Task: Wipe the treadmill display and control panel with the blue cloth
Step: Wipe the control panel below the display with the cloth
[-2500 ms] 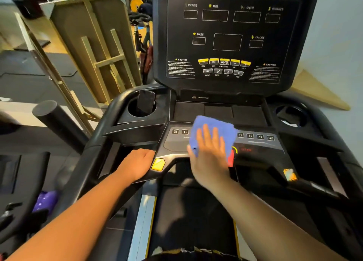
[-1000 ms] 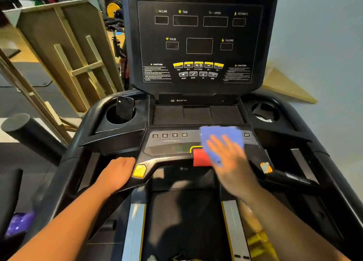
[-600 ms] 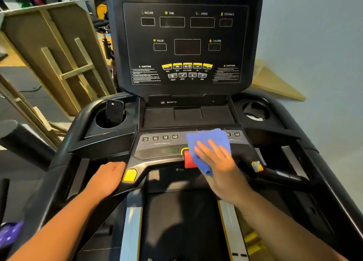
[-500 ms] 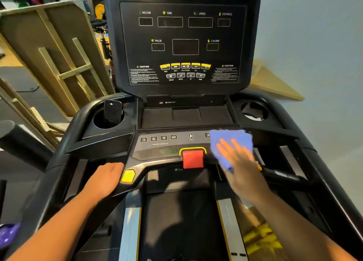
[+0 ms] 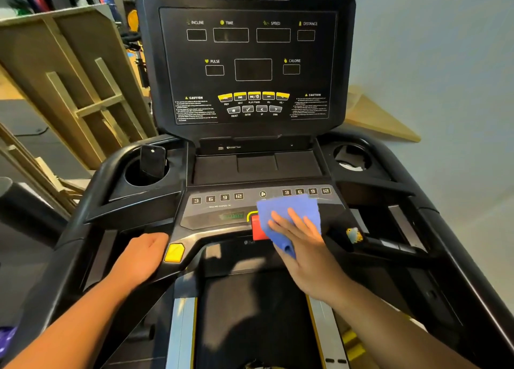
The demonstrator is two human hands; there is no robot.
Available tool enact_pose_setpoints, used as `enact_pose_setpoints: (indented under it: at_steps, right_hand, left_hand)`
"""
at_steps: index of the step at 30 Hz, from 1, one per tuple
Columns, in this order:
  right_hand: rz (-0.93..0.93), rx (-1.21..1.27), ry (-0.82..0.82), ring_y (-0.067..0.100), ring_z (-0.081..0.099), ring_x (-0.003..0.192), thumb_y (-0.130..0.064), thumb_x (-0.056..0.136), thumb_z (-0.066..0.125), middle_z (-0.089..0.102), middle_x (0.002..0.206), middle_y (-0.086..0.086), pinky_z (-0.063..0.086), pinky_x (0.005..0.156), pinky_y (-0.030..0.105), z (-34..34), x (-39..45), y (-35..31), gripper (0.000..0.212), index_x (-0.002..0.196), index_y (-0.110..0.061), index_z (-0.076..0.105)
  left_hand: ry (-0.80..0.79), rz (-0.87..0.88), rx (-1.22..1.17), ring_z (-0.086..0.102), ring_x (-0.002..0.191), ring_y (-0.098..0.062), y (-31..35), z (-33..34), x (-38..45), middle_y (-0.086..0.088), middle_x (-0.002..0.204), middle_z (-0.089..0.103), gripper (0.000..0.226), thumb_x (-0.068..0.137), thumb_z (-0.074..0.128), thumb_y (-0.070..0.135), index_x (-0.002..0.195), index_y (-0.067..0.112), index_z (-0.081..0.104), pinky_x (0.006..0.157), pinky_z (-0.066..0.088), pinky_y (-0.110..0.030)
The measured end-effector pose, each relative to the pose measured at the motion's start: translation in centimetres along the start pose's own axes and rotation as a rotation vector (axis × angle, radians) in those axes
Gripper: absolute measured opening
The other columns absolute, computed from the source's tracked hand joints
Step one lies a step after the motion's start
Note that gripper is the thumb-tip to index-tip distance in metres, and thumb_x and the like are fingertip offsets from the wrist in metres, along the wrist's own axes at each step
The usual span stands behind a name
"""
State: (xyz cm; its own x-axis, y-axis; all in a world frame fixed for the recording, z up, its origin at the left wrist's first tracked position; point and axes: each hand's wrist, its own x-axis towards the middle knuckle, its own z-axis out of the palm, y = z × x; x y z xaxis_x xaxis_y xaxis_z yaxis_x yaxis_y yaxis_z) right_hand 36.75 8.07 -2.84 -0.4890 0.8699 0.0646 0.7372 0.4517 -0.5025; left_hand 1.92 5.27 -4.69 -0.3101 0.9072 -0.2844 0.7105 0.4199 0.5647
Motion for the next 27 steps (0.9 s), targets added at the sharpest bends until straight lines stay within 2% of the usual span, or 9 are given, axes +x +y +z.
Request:
enact_pose_setpoints:
  at_steps: [3, 5, 9, 12, 14, 16, 19, 22, 27]
  right_hand:
    - [0.168, 0.296, -0.094, -0.028, 0.037, 0.116, -0.032, 0.104, 0.05, 0.049, 0.124, -0.04, 0.03, 0.102, 0.003, -2.6, -1.0, -2.5, 0.032, 0.136, -0.038, 0.056]
    - [0.249, 0.429, -0.096, -0.018, 0.055, 0.076, -0.033, 0.105, 0.049, 0.059, 0.076, -0.034, 0.04, 0.07, 0.009, -4.0, -1.2, -4.0, 0.02, 0.096, -0.035, 0.068]
    - [0.318, 0.608, -0.056, 0.012, 0.069, 0.089, -0.051, 0.094, 0.058, 0.073, 0.092, -0.002, 0.054, 0.081, 0.035, -5.5, -0.4, -5.8, 0.028, 0.1, -0.027, 0.072]
    - [0.304, 0.729, -0.078, 0.036, 0.068, 0.099, -0.064, 0.079, 0.062, 0.07, 0.101, 0.021, 0.055, 0.085, 0.052, -6.6, 0.7, -7.3, 0.043, 0.1, -0.029, 0.073]
    - [0.272, 0.768, -0.097, 0.016, 0.072, 0.082, -0.057, 0.082, 0.07, 0.074, 0.077, 0.014, 0.057, 0.074, 0.027, -7.4, 1.3, -7.8, 0.023, 0.081, -0.036, 0.078]
    - [0.262, 0.791, -0.069, -0.003, 0.067, 0.061, -0.056, 0.07, 0.078, 0.068, 0.052, -0.003, 0.048, 0.059, 0.008, -8.2, 1.7, -8.4, 0.023, 0.053, -0.04, 0.073]
    - [0.24, 0.79, -0.011, 0.008, 0.071, 0.071, -0.036, 0.088, 0.073, 0.075, 0.072, -0.003, 0.056, 0.069, 0.024, -8.3, 1.9, -7.5, 0.017, 0.072, -0.031, 0.077]
    - [0.271, 0.936, 0.019, 0.03, 0.072, 0.085, -0.021, 0.091, 0.071, 0.075, 0.089, 0.014, 0.056, 0.077, 0.044, -8.4, 1.9, -6.5, 0.009, 0.092, -0.013, 0.076]
    - [0.395, 1.031, 0.082, 0.029, 0.071, 0.081, -0.017, 0.098, 0.059, 0.075, 0.09, 0.014, 0.058, 0.074, 0.041, -8.5, 1.3, -5.6, 0.018, 0.108, -0.007, 0.07]
  left_hand:
    - [0.019, 0.012, -0.055, 0.062, 0.072, -0.024, 0.7, -0.4, -0.6, -0.007, 0.071, 0.067, 0.045, 0.107, 0.042, 0.021, 0.065, 0.018, 0.057, 0.067, 0.044, -0.035]
    - [0.137, 0.049, -0.056, 0.064, 0.073, -0.02, 1.9, -1.0, -1.2, 0.0, 0.073, 0.069, 0.037, 0.106, 0.047, 0.024, 0.072, 0.023, 0.062, 0.068, 0.046, -0.036]
    - [0.295, 0.371, -0.143, 0.064, 0.085, -0.003, 7.4, -2.1, -3.7, 0.013, 0.095, 0.071, 0.008, 0.099, 0.061, 0.032, 0.098, 0.031, 0.069, 0.079, 0.049, -0.028]
    - [-0.203, 0.497, -0.398, 0.068, 0.106, -0.005, 12.8, -2.5, -5.7, 0.01, 0.11, 0.075, 0.039, 0.084, 0.059, 0.061, 0.109, 0.035, 0.073, 0.092, 0.05, -0.017]
    - [-0.479, 0.485, -0.388, 0.069, 0.115, -0.018, 15.2, -1.9, -6.3, 0.003, 0.115, 0.075, 0.05, 0.078, 0.063, 0.067, 0.116, 0.035, 0.072, 0.102, 0.052, -0.034]
    - [-0.508, 0.483, -0.327, 0.072, 0.113, -0.021, 16.3, -1.5, -6.5, 0.001, 0.111, 0.078, 0.053, 0.072, 0.07, 0.067, 0.112, 0.032, 0.073, 0.103, 0.055, -0.05]
    - [-0.514, 0.406, -0.401, 0.073, 0.096, -0.021, 16.3, -1.6, -6.4, -0.013, 0.103, 0.078, 0.053, 0.071, 0.077, 0.061, 0.103, 0.018, 0.076, 0.097, 0.056, -0.059]
    - [-0.694, 0.302, -0.71, 0.073, 0.1, -0.022, 15.1, -1.9, -6.5, -0.014, 0.108, 0.078, 0.027, 0.087, 0.08, 0.03, 0.11, 0.015, 0.077, 0.092, 0.059, -0.042]
    - [-0.63, 0.028, -1.304, 0.071, 0.115, -0.033, 12.5, -3.0, -6.7, -0.024, 0.13, 0.069, 0.072, 0.063, 0.094, 0.018, 0.128, -0.001, 0.069, 0.095, 0.061, -0.041]
